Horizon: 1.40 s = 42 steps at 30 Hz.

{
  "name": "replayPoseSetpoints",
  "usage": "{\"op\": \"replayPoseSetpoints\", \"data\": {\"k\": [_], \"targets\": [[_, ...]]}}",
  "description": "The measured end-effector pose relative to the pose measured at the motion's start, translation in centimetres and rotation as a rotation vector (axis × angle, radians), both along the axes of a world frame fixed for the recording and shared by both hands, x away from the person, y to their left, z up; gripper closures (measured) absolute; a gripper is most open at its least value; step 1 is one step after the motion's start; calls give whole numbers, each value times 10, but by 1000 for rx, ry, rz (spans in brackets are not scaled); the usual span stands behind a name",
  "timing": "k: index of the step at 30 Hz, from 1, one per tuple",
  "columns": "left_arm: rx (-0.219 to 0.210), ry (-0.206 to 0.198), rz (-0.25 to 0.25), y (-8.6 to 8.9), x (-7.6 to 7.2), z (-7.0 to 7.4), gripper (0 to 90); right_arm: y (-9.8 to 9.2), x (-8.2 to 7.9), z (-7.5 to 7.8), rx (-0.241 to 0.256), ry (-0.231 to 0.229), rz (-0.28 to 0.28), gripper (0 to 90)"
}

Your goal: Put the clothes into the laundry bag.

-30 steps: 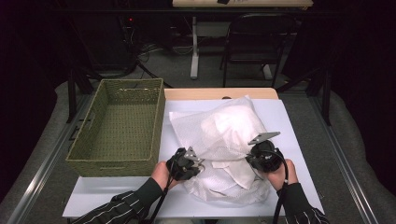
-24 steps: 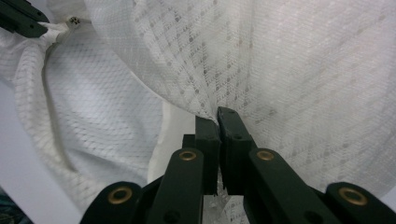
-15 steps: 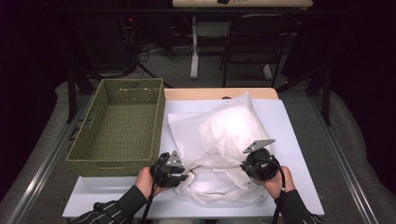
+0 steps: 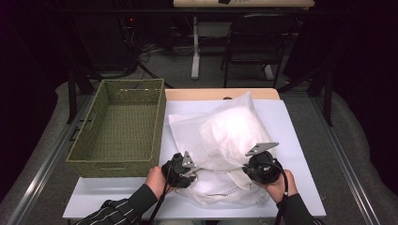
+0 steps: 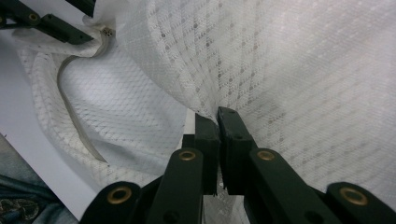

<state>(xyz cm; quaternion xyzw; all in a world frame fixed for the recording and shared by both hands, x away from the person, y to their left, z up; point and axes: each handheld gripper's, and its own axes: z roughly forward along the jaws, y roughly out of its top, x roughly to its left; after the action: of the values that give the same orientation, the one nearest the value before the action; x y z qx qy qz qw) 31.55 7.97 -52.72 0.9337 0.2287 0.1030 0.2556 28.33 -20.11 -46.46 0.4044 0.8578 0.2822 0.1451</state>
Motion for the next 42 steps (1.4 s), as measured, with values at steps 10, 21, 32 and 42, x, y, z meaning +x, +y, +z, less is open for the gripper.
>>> {"op": "replayPoseSetpoints", "data": {"k": [10, 21, 32, 42], "targets": [[-40, 33, -32, 23, -10, 7, 889, -5, -12, -3, 17, 15, -18, 875], [-86, 43, 31, 49, -22, 17, 889, -6, -16, 6, 71, -13, 13, 873], [-86, -8, -3, 38, -27, 28, 698, 5, -1, 10, 71, -26, 25, 874], [-105, 20, -139, -10, -33, 24, 399, 5, 8, 2, 6, -17, -17, 871]]}}
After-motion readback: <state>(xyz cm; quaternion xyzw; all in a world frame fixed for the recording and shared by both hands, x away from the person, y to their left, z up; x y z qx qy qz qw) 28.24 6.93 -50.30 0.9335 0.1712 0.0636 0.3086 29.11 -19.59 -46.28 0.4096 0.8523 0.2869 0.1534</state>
